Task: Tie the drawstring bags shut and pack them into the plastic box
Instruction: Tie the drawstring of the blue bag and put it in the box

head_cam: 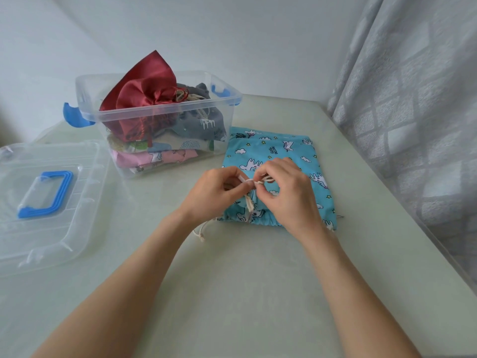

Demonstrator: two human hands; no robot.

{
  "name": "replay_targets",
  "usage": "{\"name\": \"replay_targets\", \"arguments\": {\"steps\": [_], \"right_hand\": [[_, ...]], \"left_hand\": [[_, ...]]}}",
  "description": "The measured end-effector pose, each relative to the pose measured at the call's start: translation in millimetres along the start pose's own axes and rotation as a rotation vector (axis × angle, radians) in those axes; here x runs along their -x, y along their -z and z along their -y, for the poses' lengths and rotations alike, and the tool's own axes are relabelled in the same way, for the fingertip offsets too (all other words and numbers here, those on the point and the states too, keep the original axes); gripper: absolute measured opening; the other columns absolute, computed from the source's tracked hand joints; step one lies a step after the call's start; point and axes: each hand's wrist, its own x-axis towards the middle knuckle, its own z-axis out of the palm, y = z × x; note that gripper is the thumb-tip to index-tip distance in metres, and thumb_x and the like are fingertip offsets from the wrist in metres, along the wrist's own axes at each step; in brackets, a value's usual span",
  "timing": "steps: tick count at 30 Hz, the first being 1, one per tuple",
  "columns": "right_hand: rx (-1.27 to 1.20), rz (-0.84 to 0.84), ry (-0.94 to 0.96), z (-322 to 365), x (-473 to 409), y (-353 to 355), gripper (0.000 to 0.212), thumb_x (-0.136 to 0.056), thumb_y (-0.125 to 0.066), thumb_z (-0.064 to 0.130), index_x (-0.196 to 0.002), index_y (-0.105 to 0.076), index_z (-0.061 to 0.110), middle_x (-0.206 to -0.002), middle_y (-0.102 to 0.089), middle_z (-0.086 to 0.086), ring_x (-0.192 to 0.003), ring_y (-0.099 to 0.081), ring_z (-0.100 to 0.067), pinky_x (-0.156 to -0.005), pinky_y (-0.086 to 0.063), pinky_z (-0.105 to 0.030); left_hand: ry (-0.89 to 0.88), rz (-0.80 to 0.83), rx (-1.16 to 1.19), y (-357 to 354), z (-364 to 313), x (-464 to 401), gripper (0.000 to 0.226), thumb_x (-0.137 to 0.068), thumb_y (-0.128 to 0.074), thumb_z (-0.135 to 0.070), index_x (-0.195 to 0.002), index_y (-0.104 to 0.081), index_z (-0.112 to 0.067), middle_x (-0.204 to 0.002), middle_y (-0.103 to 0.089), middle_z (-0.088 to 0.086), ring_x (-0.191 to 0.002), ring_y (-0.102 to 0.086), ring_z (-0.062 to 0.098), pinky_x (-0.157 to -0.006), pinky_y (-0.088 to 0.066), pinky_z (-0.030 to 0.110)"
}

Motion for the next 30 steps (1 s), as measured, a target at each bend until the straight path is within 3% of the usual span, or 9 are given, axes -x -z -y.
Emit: {"name": "replay_targets", "arguments": {"steps": [4, 9, 11, 15, 23, 30], "right_hand": [[0.074, -0.016, 0.083, 0.9, 1.2, -4.5, 0.015, -0.074, -0.066, -0.004, -0.072, -0.057, 0.008, -0.073, -0.057, 0.000, -0.072, -0.050, -0.019, -0.060, -0.043, -0.031], [-0.118, -0.001, 0.063, -7.6, 2.8, 6.2, 0.009, -0.077, -0.073, 0.005, -0.077, -0.064, 0.005, -0.077, -0.064, 0.000, -0.075, -0.058, -0.013, -0.067, -0.049, -0.028], [-0.144, 0.005, 0.071, -8.0, 3.8, 6.6, 0.009, -0.077, -0.074, 0.008, -0.079, -0.066, 0.005, -0.078, -0.066, -0.001, -0.076, -0.060, -0.014, -0.068, -0.051, -0.028], [-0.182, 0.006, 0.082, -6.7, 3.8, 4.9, 0.010, -0.076, -0.076, 0.009, -0.080, -0.067, 0.005, -0.080, -0.068, -0.002, -0.077, -0.063, -0.015, -0.069, -0.053, -0.030], [-0.210, 0.040, 0.081, -10.2, 4.9, 11.4, 0.019, -0.078, -0.072, 0.026, -0.080, -0.066, 0.008, -0.083, -0.070, -0.001, -0.079, -0.067, -0.015, -0.068, -0.056, -0.036], [-0.235, 0.039, -0.008, -15.1, 4.5, 19.4, 0.015, -0.079, -0.073, 0.023, -0.076, -0.062, 0.012, -0.099, -0.064, 0.004, -0.096, -0.059, -0.011, -0.087, -0.047, -0.026]], "left_hand": [[-0.030, -0.003, -0.035, 1.5, -0.1, 0.7, 0.009, -0.085, -0.066, -0.018, -0.081, -0.065, -0.010, -0.070, -0.068, -0.002, -0.064, -0.063, 0.007, -0.068, -0.054, 0.027], [0.029, 0.026, 0.198, 8.2, -11.0, 6.7, 0.020, -0.085, -0.063, -0.032, -0.091, -0.066, -0.013, -0.084, -0.071, -0.003, -0.079, -0.066, 0.007, -0.076, -0.053, 0.020], [0.060, 0.002, 0.263, 8.1, -10.2, 4.9, 0.016, -0.091, -0.056, -0.026, -0.099, -0.066, -0.016, -0.091, -0.071, -0.001, -0.084, -0.066, 0.006, -0.077, -0.049, 0.016], [0.055, 0.093, 0.280, 11.7, -7.6, 4.7, 0.013, -0.087, -0.060, -0.012, -0.096, -0.069, -0.016, -0.090, -0.071, 0.001, -0.082, -0.066, 0.005, -0.078, -0.049, 0.014], [0.049, 0.107, 0.277, 12.7, -4.0, 3.0, 0.007, -0.083, -0.063, -0.010, -0.088, -0.069, -0.014, -0.080, -0.072, -0.003, -0.076, -0.067, 0.007, -0.074, -0.052, 0.016], [-0.012, 0.023, 0.155, 23.6, -2.1, 2.8, 0.006, -0.083, -0.064, -0.013, -0.086, -0.067, -0.018, -0.076, -0.068, -0.001, -0.070, -0.063, 0.006, -0.069, -0.050, 0.015]]}}
